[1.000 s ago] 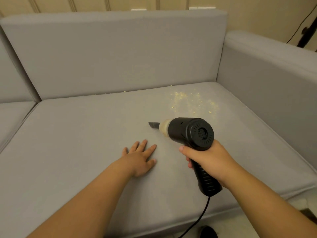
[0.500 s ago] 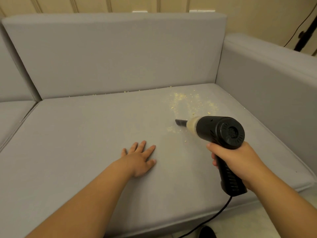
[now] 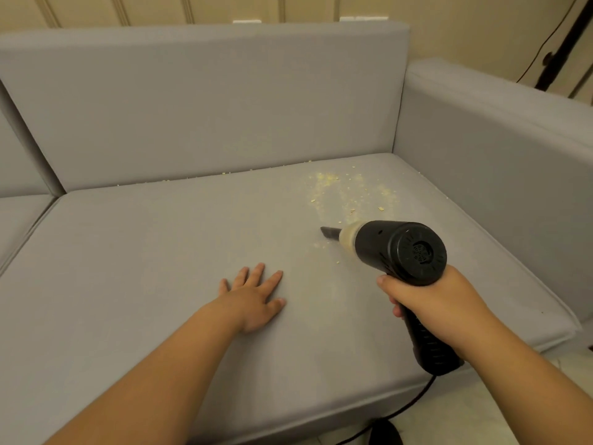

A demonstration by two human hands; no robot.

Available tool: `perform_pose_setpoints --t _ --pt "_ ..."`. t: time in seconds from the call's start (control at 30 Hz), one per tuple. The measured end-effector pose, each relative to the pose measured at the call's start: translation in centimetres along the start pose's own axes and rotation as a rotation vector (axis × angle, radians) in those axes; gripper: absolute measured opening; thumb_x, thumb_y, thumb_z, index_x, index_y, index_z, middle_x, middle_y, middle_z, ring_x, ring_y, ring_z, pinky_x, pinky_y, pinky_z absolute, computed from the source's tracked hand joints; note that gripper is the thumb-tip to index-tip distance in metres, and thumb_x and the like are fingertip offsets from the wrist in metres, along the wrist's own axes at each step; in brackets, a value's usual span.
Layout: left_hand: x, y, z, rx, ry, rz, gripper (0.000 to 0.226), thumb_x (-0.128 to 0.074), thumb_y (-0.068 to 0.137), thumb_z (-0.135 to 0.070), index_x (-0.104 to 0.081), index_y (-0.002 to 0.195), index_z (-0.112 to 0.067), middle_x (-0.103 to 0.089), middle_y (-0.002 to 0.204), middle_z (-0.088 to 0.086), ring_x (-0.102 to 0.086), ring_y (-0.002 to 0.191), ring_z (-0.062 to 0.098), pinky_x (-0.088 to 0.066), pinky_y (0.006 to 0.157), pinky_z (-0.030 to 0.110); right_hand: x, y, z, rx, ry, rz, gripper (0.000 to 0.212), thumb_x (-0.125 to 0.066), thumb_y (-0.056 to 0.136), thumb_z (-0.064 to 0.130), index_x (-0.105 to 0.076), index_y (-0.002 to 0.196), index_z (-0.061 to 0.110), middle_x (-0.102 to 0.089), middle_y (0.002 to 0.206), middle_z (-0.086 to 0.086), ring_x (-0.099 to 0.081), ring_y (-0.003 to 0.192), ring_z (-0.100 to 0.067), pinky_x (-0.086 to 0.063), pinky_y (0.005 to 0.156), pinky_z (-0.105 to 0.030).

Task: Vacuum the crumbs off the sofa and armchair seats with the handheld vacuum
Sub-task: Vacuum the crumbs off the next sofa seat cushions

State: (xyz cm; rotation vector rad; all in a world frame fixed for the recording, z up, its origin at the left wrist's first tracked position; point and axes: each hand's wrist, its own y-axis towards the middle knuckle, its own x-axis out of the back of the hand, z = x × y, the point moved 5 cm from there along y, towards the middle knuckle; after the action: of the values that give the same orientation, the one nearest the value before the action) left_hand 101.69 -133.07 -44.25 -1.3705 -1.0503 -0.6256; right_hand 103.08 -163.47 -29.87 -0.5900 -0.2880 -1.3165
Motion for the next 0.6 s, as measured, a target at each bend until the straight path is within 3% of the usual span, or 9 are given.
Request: perform_pose_setpoints --t 0.27,0.37,0.6 --pt "0.6 0.2 -2.5 -0.038 0.011 0.016 0.067 -0.022 0.103 -0.068 0.004 0.161 -0.050 0.018 0.171 -0.007 0.015 0.158 0.023 0.005 0.125 0.057 -0.2 -1.2 -0.4 0.008 -0.026 0.107 0.026 -0.079 0.085 0.029 -0.073 0.086 0.004 -0.076 0.073 -0.012 -0.077 0.076 -0.027 -0.061 0.086 -0.048" --pt "0.6 0.3 -3.8 -0.052 0.008 0.024 0.066 -0.022 0.103 -0.067 0.004 0.161 -0.049 0.019 0.171 -0.006 0.017 0.158 0.023 0.006 0.126 0.056 -0.2 -1.9 -1.0 -0.007 -0.050 0.137 0.020 -0.079 0.085 0.031 -0.075 0.087 0.011 -0.077 0.071 -0.008 -0.076 0.080 -0.028 -0.060 0.087 -0.046" --pt "-0.4 0.9 -6.2 -0.080 0.042 -0.026 0.068 -0.022 0.103 -0.067 0.005 0.162 -0.047 0.017 0.172 -0.004 0.016 0.158 0.025 0.006 0.126 0.054 2.2 -2.3 -2.4 -0.031 0.020 -0.007 0.020 -0.079 0.085 0.028 -0.073 0.081 0.010 -0.076 0.070 -0.009 -0.075 0.080 -0.029 -0.058 0.076 -0.037"
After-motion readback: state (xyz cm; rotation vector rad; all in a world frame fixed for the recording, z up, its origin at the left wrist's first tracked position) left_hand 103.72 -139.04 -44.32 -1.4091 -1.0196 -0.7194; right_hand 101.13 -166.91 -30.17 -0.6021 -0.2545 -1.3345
